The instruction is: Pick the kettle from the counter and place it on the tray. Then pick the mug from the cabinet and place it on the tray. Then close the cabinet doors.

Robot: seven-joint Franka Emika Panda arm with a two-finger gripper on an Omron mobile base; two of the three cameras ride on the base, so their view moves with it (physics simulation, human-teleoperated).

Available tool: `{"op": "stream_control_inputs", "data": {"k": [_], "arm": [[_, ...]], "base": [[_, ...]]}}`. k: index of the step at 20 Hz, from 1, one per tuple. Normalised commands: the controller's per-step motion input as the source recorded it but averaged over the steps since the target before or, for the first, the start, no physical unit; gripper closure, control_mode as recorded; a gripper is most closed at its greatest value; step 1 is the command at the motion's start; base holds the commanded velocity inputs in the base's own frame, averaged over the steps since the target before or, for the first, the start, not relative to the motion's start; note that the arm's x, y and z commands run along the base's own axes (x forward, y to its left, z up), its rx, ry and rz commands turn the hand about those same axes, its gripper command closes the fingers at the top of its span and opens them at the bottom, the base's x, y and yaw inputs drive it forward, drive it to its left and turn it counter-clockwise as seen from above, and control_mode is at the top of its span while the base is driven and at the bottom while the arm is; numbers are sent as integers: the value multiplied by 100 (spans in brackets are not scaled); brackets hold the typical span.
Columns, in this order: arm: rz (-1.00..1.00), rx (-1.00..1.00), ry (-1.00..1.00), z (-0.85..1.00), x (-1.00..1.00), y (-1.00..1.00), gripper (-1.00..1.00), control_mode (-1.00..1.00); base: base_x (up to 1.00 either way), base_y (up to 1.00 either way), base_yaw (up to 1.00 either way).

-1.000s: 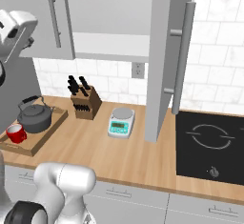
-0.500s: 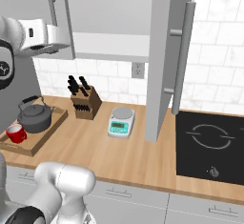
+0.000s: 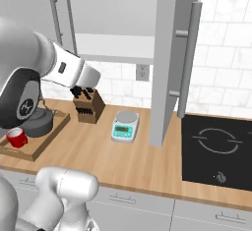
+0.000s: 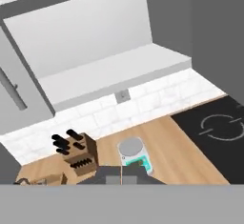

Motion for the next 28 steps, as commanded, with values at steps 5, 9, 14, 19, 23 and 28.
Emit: {"op": "stream_control_inputs", "data": {"k": [5,9,14,19,23,28], "arm": [[-19,27,-23,-52,-32,-50,100,-100],[-3,23,-19,-7,-25,-25,100,-100],[0,11,0,-10,-8,-26,100,-100],[0,27,0,-1,-21,-52,100,-100],[0,28,0,0,-50,-66,100,-100],[0,27,0,0,-44,-59,100,-100]], "base": [[0,0,0],[0,0,0],[0,0,0],[0,0,0],[0,0,0],[0,0,0]]}}
